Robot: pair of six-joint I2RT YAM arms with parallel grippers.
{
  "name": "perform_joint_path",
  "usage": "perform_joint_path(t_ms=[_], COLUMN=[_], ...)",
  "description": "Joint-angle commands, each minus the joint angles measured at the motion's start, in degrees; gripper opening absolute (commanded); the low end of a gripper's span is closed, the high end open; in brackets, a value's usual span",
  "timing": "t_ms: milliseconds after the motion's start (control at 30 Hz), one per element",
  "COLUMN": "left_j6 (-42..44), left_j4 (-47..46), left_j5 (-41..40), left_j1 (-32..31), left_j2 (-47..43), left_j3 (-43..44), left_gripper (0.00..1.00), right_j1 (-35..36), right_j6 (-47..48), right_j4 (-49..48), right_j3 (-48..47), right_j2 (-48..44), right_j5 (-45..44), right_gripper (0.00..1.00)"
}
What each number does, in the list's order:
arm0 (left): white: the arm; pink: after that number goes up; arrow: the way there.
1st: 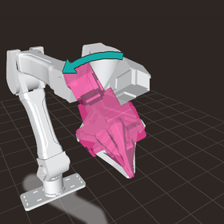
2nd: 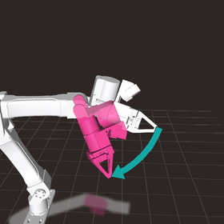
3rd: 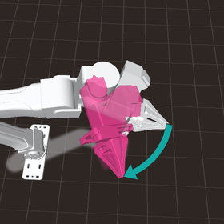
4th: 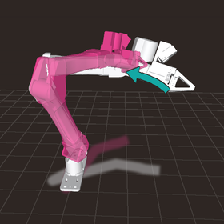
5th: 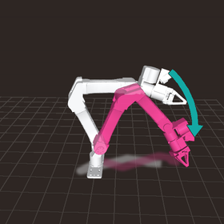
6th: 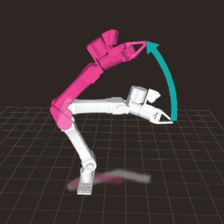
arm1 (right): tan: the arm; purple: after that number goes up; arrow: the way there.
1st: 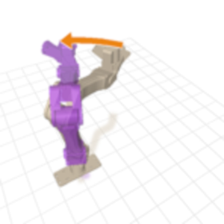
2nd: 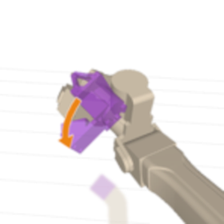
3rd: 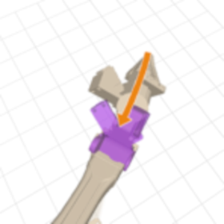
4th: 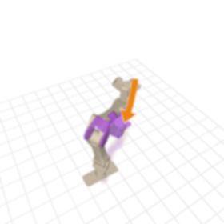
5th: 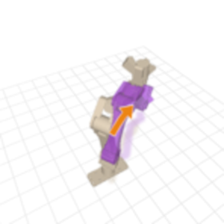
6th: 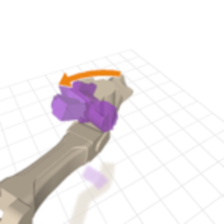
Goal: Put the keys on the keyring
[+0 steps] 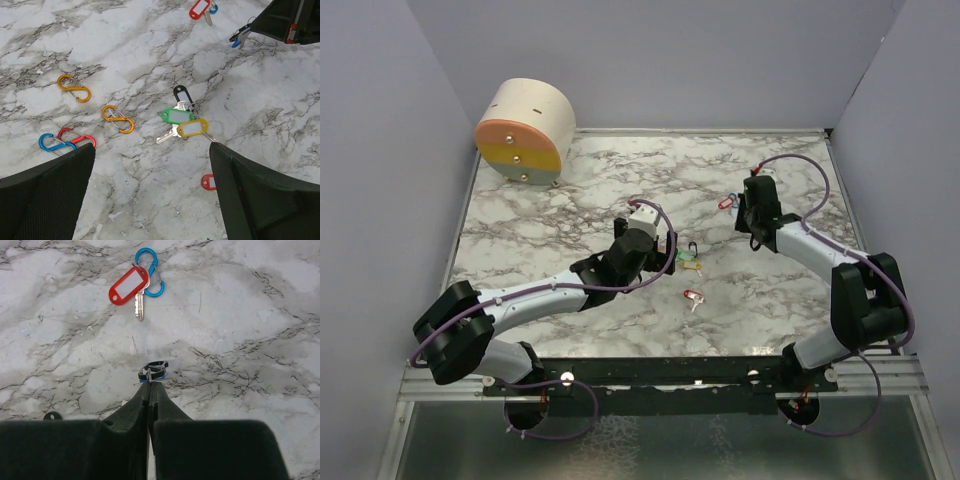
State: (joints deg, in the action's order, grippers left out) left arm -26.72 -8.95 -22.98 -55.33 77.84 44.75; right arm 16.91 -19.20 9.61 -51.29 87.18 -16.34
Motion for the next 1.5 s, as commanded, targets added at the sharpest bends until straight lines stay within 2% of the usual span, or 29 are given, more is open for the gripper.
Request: perform_joint_path(t_ms=[0,100,200,300,467,533,767,1033,1467], left_j6=[-0.63,-0.72,-0.81,-0.87,-0.79,-0.66,-0.75,-0.94,-0.85], left_j4=[-1.43,-1.04,-0.92,-0.81,-0.64,-0.59,-0.31,0.31,1.21], left_j5=[-0.84,-0.92,-0.94,-0.99,-1.43,-1.55,-1.84,-1.84,-2.71], left_j1=[0.34,0.47,0.49,0.62,0.91,1.13,1.37,1.43,1.41], left_j2=[0.78,1.33,1.57,1.39,1.17,1.17,1.35,1.22,0.89], left_j3=[-0.38,-0.15,-0.19,-0.27,-0.52,-0.54,-0.54,-0.41,-0.28], left_gripper=[0.99,0.99,0.99,0.99,0.99,0.99,0.99,0.99,0.99], right_j1=[-1.53,-1.87,-1.88,-1.83,-1.52,-0.33,9.02,19.68,28.96], right_j6=[-0.05,-0.58,-0.82,-0.69,0.28,0.19,-1.49,-3.1,-7.22], right_j4=[-1.04,0.99,1.3,1.48,2.41,2.07,7.1,14.07,19.72], right_j3=[-1.3,-2.5,-2.4,-1.85,0.75,3.21,8.03,8.95,9.76], right_j2=[1.4,2.42,1.82,0.08,-5.35,-8.5,-15.79,-16.51,-14.12], right_j5=[2.65,1.65,0.77,0.69,5.51,7.92,8.69,6.26,5.66], right_gripper=[0.01,0.06,0.3,0.4,0.42,0.47,0.51,0.51,0.46])
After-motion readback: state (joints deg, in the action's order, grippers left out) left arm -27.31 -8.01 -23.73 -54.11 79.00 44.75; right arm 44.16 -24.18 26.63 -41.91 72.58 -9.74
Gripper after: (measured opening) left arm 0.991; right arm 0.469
